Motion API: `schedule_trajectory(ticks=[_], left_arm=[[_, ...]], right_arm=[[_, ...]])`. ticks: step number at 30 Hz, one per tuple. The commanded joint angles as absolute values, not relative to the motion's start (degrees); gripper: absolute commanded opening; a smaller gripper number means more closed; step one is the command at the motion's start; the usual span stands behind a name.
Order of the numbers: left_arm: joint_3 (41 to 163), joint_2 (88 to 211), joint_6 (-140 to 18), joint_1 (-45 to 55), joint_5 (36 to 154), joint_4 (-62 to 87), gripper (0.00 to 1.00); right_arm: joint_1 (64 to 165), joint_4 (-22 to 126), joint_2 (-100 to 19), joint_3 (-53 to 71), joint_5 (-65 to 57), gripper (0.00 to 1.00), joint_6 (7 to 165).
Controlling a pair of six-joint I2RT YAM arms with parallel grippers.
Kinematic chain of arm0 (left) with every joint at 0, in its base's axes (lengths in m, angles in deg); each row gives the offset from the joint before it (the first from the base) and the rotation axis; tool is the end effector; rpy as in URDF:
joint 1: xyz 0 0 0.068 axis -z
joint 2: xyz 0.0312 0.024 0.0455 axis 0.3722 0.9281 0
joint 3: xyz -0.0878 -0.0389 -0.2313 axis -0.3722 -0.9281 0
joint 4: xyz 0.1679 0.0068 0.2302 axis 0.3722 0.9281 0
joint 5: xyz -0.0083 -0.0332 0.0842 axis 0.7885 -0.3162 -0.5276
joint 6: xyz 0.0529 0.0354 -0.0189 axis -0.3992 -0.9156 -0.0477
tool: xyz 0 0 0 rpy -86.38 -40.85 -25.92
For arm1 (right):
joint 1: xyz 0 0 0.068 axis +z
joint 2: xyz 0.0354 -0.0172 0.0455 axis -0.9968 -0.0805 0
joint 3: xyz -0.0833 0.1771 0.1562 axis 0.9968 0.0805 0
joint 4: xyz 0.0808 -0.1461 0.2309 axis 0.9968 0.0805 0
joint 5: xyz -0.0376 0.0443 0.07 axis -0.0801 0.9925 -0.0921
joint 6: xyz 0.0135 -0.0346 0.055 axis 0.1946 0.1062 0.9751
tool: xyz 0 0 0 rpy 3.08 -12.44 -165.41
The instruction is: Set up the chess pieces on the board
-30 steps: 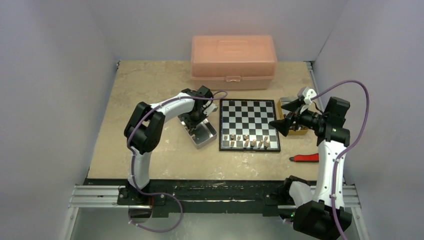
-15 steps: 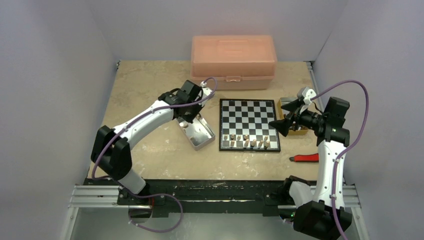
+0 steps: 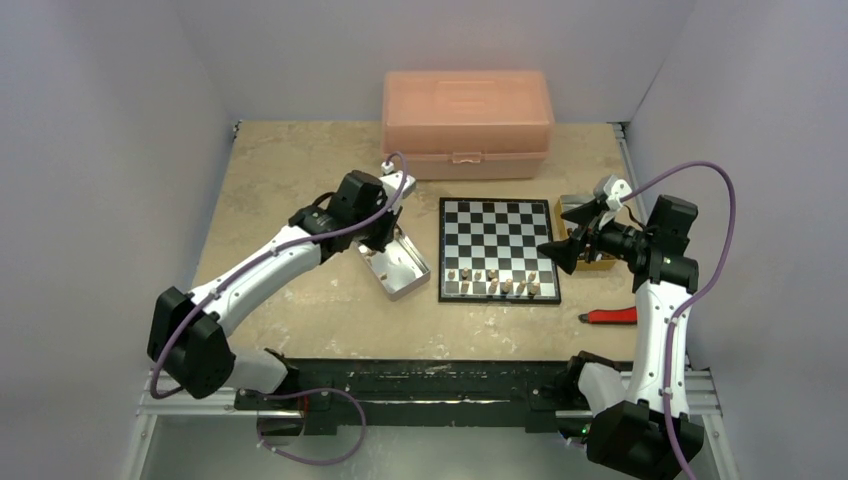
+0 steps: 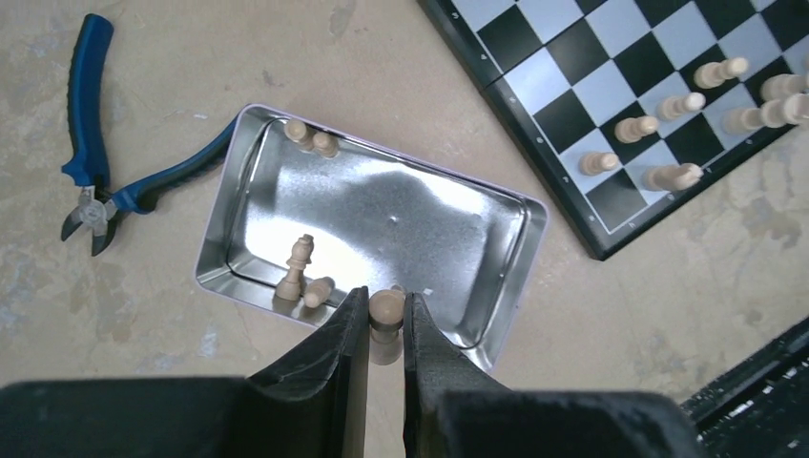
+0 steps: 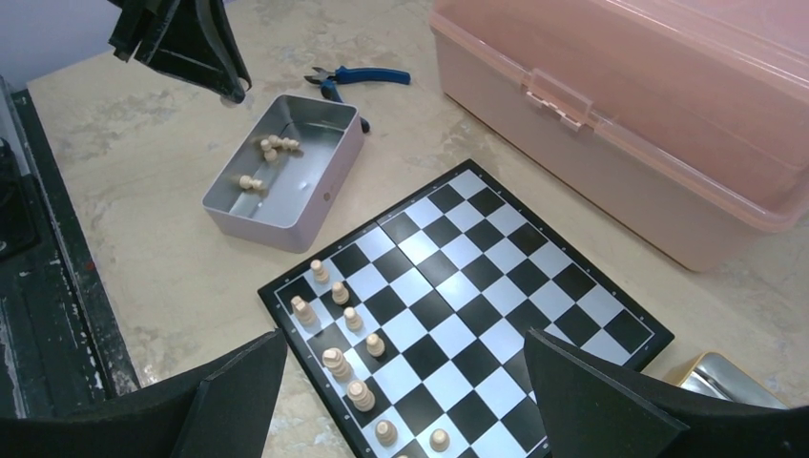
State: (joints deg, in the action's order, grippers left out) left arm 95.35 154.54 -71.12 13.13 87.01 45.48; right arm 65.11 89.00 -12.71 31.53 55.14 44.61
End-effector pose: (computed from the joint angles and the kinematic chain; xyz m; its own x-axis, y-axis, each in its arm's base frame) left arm 0.2821 -0.1976 0.2455 -0.6110 0.3920 -0.6878 0.5581 0.8294 -0.0231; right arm 0.2235 -0.0310 0.3073 -0.1671 -0.1762 -0.9701 -0.7749 0.6318 0.0187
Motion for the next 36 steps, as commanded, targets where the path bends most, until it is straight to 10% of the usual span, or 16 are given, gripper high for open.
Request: schedule_trajectory(ticks=[1, 36], left_arm=[[91.6, 148.1, -64.4, 12.9, 94.5, 37.5, 0.00], [61.6, 141.3, -49.9, 19.6, 119.0, -17.6, 0.00]], right_arm=[[65.3, 88.1, -11.7, 32.2, 56.9, 0.99, 43.5], [66.6, 99.3, -12.8, 32.3, 62.4, 0.99, 26.1]])
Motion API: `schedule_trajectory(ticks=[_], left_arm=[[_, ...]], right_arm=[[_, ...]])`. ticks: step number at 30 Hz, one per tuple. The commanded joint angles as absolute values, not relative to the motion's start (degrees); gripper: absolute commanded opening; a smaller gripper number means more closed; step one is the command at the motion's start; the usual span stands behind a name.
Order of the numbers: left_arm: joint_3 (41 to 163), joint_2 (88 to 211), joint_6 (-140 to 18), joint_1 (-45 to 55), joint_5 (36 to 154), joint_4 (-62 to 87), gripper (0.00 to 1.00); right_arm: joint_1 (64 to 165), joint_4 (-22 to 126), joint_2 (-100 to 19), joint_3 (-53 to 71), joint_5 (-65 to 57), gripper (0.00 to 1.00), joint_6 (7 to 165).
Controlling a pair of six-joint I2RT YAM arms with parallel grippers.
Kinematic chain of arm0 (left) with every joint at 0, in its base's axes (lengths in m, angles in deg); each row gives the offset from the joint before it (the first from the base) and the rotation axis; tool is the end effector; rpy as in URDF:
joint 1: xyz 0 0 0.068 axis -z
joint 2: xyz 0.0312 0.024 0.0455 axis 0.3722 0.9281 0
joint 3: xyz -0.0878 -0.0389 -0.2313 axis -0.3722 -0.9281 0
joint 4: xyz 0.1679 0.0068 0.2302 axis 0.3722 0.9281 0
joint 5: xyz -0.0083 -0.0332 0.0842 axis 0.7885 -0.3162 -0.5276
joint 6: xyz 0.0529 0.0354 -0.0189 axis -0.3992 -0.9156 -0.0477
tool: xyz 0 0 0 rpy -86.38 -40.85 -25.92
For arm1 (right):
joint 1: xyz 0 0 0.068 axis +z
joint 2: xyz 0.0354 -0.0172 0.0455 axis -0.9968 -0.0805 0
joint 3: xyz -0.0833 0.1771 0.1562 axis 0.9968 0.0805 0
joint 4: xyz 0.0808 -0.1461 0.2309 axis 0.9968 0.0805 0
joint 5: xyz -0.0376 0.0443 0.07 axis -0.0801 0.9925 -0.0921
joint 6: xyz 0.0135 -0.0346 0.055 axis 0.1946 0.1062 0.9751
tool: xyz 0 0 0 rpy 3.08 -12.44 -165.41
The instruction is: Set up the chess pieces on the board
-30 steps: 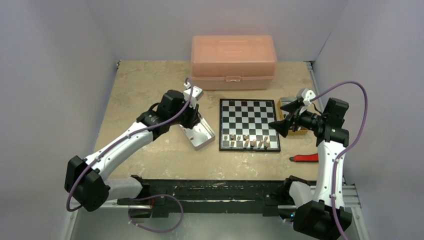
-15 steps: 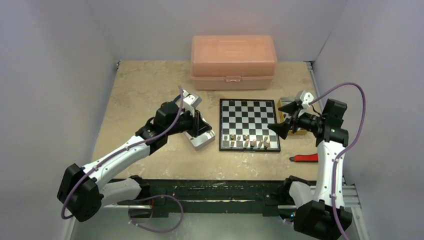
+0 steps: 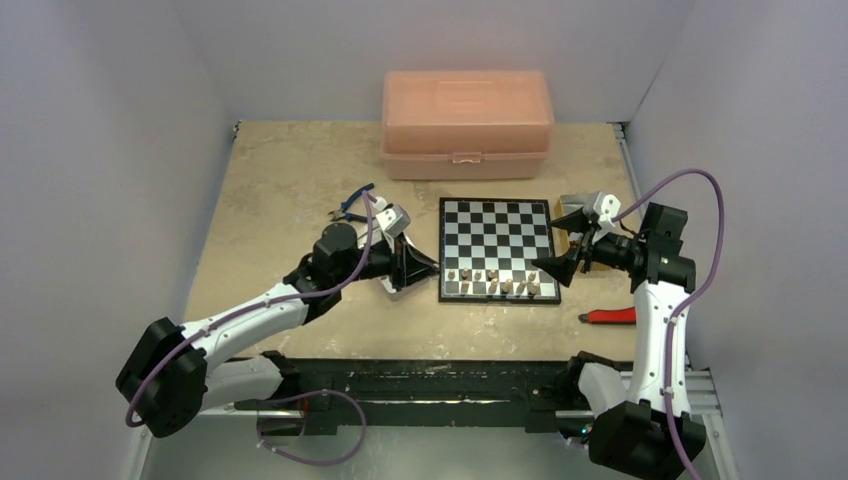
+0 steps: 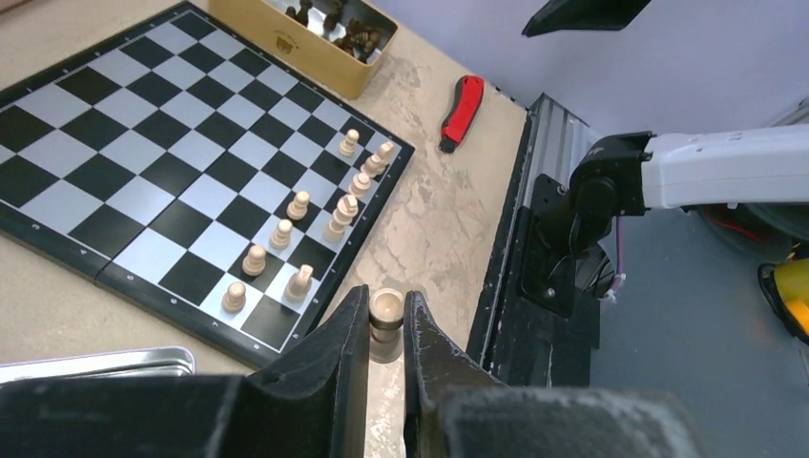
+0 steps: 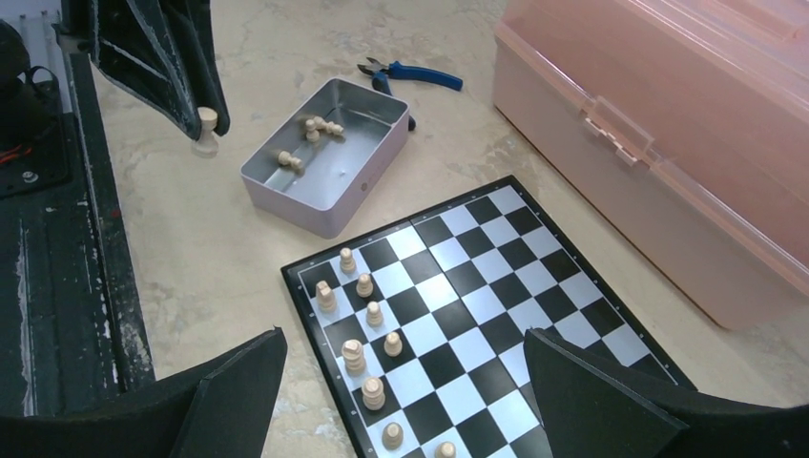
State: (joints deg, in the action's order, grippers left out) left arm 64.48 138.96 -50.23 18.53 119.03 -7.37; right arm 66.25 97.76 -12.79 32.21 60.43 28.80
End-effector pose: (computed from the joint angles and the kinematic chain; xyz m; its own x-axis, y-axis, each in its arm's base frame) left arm 0.2093 -0.2148 0.2274 -0.4737 -0.0230 -0.8804 0.8314 0.3181 -0.4557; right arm 0.2126 -0.0208 0.2957 -0.0539 -0.2316 -0.9713 -0.8597 0.5056 -0.0728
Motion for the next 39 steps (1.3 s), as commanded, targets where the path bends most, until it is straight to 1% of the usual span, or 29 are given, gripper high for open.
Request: schedule_trajectory(ticks=[1, 9, 16, 22, 39], left_arm=[[60.6, 142.2, -50.7, 19.8, 118.3, -20.3, 0.00], [57.0, 149.8, -63.9, 25.8, 111.0, -29.1, 0.00], [53.3, 164.4, -66.2, 28.3, 102.9, -51.7, 0.00], [52.8, 172.9, -65.9, 29.1, 98.2, -65.1, 0.00], [53.3, 178.8, -64.9, 29.7, 97.0, -67.3, 0.00]], right_arm=[[66.6, 99.3, -12.8, 32.3, 62.3, 0.99, 26.1], [67.2, 99.4, -13.0, 32.2, 61.7, 0.99, 25.7], [67.2, 99.5, -12.9, 32.3, 61.5, 0.99, 25.5], [67.3, 99.5, -13.1, 32.2, 61.3, 0.99, 25.4], [67.8, 100.0, -13.6, 32.1, 60.7, 0.99, 25.0]])
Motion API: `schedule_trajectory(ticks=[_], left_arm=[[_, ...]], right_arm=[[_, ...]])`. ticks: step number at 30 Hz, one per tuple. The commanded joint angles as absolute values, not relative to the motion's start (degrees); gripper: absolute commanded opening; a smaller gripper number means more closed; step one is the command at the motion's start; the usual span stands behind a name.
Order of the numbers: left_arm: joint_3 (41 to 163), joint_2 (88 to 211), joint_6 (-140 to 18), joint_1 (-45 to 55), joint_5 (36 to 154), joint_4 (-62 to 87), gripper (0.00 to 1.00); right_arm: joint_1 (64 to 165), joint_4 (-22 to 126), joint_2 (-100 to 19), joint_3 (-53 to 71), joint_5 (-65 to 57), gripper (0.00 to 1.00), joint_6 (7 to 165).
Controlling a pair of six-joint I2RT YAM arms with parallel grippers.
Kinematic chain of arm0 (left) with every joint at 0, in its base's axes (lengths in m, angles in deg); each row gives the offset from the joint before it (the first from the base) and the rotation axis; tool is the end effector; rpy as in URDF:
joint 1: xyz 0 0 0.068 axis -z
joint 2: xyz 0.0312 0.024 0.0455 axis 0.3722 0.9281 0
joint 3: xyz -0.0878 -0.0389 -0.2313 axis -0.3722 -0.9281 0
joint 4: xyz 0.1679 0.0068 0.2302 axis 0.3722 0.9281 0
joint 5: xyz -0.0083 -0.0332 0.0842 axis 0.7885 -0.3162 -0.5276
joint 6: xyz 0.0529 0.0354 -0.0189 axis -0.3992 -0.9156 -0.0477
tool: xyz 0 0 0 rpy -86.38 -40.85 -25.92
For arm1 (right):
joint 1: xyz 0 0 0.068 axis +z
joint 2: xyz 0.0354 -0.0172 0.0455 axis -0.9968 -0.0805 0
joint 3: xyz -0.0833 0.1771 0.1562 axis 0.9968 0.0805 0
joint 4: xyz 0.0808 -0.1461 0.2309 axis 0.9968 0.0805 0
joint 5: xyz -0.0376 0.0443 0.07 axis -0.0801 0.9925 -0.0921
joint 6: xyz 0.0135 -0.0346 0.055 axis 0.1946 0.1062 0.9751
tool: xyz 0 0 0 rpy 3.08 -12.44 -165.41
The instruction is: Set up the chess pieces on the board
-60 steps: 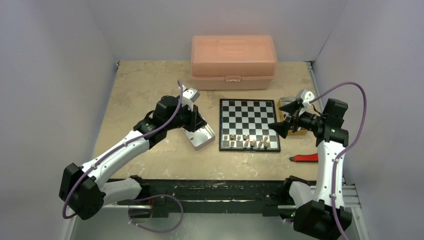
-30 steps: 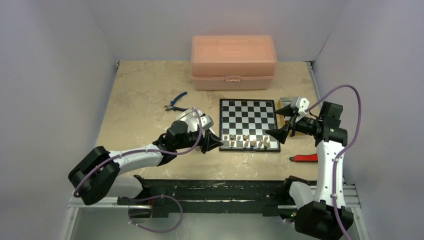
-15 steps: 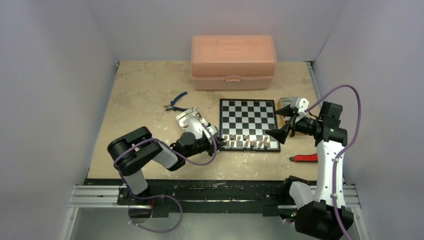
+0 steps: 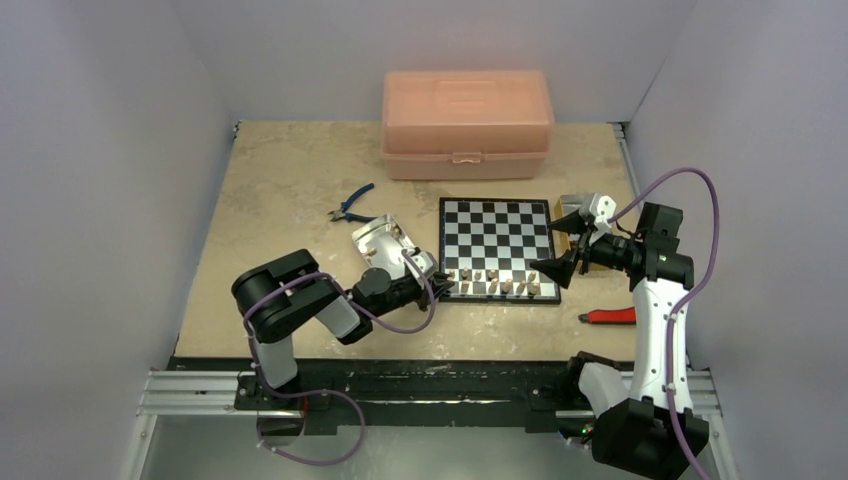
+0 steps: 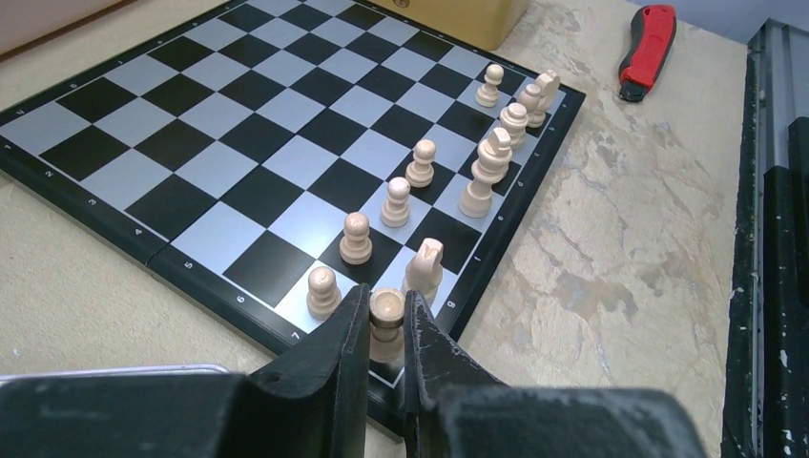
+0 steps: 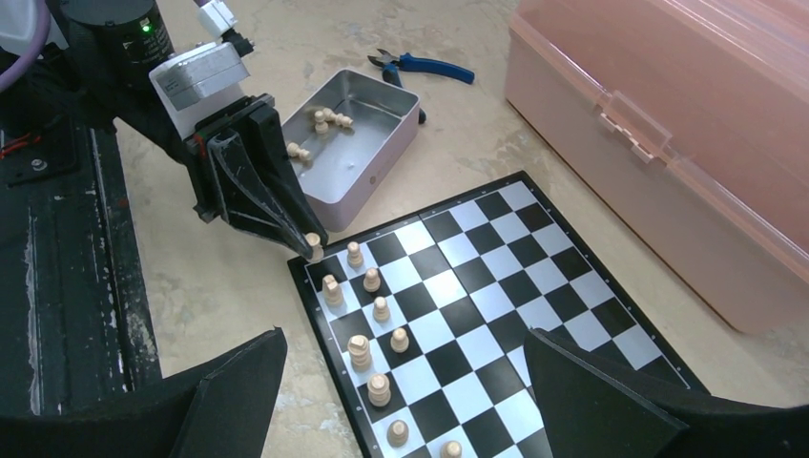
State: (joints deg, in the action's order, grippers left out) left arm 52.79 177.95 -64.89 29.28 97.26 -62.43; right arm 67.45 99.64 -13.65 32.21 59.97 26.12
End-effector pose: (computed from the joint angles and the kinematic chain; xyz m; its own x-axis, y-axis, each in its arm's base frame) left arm 0.1834 -0.2426 0.0791 -0.1704 -0.0039 -0.9854 0.8642 0.4798 -0.1514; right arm 0.2137 -0.0167 0.2906 -0.0555 -0.2464 -0.9676 -0.8734 0.4816 -0.0725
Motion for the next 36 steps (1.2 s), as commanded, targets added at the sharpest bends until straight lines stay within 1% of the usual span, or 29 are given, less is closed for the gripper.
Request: schedule_trajectory(ticks=[1, 9, 20, 24, 32, 36], left_arm=[[53.4, 179.1, -64.8, 29.7, 97.0, -67.2, 0.00], [54.4, 181.4, -64.9, 29.8, 96.8, -67.2, 0.01], [55.0, 182.5, -64.1, 29.9, 96.8, -67.2, 0.08], [55.1, 182.7, -63.9, 29.8, 96.6, -67.2, 0.14], [54.5, 182.2, -63.5, 29.8, 95.0, -67.2, 0.32], [53.6, 180.9, -63.2, 29.8, 94.9, -67.2, 0.35]], right_arm=[[67.7, 100.0, -13.6, 32.1, 60.6, 0.99, 24.9], [67.7, 100.1, -13.6, 32.0, 60.5, 0.99, 24.8], [67.8, 100.2, -13.8, 31.9, 60.4, 0.99, 24.7], [67.8, 100.2, -13.8, 32.0, 60.4, 0.99, 24.7], [67.8, 100.4, -13.8, 32.0, 60.4, 0.99, 24.5], [67.9, 100.5, -13.8, 32.0, 60.3, 0.99, 24.4]])
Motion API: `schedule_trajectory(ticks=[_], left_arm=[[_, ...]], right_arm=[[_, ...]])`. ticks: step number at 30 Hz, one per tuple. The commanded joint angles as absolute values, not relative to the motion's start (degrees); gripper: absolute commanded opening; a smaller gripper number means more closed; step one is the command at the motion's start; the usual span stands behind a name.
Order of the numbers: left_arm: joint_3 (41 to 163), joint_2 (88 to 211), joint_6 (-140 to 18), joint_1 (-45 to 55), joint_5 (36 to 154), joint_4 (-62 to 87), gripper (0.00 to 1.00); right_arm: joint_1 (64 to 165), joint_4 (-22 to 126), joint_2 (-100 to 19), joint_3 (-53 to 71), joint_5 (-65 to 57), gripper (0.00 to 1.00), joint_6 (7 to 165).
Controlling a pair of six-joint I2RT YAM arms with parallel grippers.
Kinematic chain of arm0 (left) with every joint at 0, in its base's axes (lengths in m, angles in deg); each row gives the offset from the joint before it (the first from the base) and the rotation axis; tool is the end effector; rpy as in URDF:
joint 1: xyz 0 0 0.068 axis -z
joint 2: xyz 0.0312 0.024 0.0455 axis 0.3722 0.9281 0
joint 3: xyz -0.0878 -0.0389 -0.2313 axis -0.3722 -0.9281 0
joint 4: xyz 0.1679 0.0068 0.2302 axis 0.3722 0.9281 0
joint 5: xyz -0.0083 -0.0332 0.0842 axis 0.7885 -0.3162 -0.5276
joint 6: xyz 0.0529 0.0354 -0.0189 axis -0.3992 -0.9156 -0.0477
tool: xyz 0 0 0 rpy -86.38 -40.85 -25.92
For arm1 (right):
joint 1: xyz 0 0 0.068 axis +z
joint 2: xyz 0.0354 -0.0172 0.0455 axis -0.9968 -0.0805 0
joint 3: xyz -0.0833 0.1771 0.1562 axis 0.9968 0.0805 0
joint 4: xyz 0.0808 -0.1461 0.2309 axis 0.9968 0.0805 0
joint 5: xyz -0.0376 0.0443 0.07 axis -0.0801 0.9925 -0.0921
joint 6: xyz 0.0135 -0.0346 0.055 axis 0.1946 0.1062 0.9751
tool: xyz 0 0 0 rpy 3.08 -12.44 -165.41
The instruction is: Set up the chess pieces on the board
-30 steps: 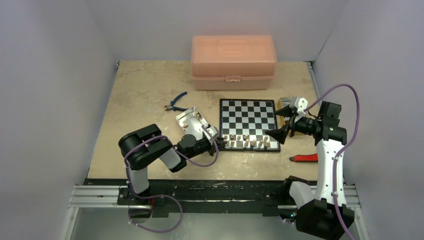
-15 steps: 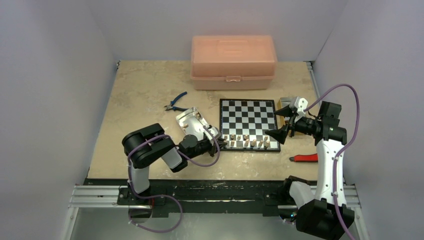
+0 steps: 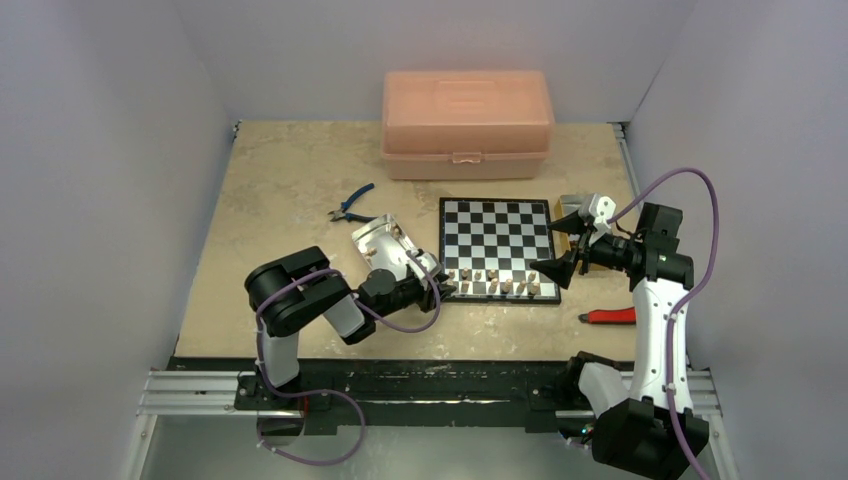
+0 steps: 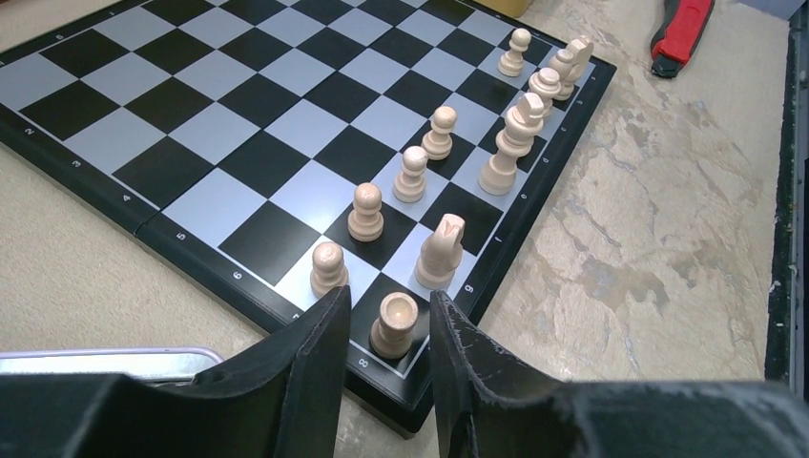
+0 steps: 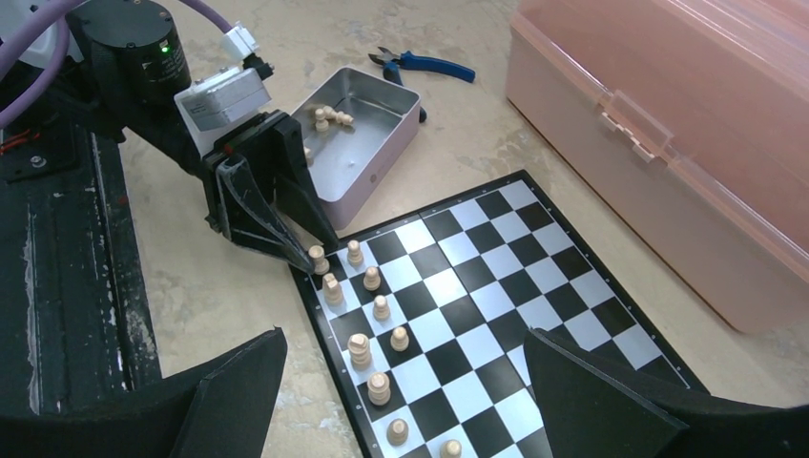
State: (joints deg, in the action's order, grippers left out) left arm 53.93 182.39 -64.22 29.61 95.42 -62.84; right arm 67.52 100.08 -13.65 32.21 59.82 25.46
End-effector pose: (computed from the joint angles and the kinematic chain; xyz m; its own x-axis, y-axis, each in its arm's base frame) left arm 0.1848 -0.2446 0.0622 -0.2091 0.0261 -0.9776 0.8445 0.5089 -0.1670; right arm 0.2133 -0.0163 0.2900 -0.0532 -0.2514 -0.9664 -0.8744 0.4791 -0.0765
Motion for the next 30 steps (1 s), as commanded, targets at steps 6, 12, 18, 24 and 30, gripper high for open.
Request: schedule_trajectory(ticks=[6, 12, 18, 24, 30], left_arm=[[50.7, 176.1, -63.0, 29.9, 95.5, -66.2, 0.39], [47.0, 167.6, -63.4, 29.9, 95.6, -61.8, 0.41], [48.3, 157.9, -64.8, 29.9, 95.4, -43.5, 0.17], [55.4, 151.8, -65.4, 30.0, 91.9, -15.9, 0.00], [59.9, 154.8, -64.1, 31.0, 91.0, -10.8, 0.00]], right_arm=[[68.0, 100.6, -13.9, 32.0, 60.3, 0.99, 24.3], [68.2, 100.8, -13.9, 32.0, 60.3, 0.99, 24.1], [68.4, 101.0, -13.9, 31.9, 60.2, 0.99, 23.9], [68.4, 101.2, -13.9, 31.8, 60.1, 0.99, 23.7], [68.4, 101.2, -13.9, 31.8, 59.9, 0.99, 23.6]])
